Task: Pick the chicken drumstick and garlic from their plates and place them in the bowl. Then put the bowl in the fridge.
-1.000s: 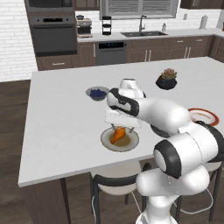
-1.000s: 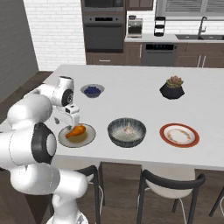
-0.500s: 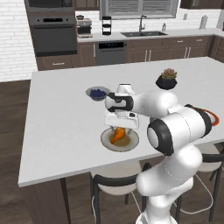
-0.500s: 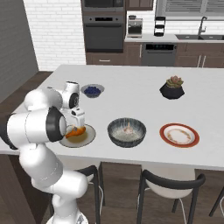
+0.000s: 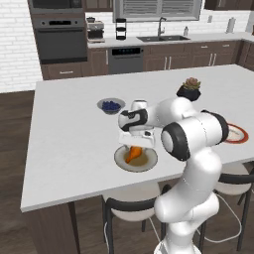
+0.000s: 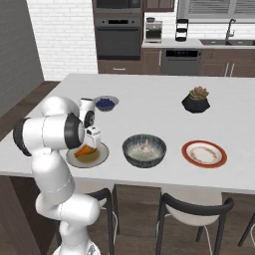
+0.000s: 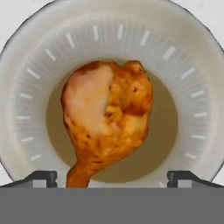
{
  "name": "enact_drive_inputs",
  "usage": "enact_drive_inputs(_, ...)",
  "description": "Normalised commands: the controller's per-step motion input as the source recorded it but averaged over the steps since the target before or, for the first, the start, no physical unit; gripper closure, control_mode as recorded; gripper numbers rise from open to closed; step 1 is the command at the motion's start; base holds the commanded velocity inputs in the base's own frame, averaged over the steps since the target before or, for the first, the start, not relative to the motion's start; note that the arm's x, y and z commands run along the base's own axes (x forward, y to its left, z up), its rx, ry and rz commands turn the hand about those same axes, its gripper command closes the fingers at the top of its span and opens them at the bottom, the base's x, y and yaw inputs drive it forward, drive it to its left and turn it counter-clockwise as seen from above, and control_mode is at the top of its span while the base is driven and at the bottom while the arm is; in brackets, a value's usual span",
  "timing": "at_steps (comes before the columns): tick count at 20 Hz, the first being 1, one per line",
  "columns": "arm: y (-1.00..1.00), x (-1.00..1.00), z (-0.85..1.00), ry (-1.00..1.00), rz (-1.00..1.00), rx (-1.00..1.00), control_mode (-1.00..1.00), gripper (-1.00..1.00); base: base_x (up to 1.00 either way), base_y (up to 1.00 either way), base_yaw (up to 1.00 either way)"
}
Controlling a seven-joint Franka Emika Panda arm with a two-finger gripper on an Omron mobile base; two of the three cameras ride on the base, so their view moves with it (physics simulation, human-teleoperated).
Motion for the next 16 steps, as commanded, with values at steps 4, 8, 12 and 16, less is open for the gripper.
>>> enact_drive_inputs(4,0.00,0.42,-0.14,0.00,0.00,0.00,-1.00,-1.00,0.00,0.00,0.00)
enact_drive_inputs(8,-0.10,0.13,-0.21,0.00,0.01,0.00,-1.00,-1.00,0.00,0.00,0.00)
enact_drive_inputs(12,-0.18,-0.07,-0.24,0.00,0.04,0.00,-1.00,-1.00,0.00,0.00,0.00)
enact_drive_inputs(16,-0.13,-0.31,-0.30,-0.01,0.08,0.00,-1.00,1.00,0.00,0.00,0.00)
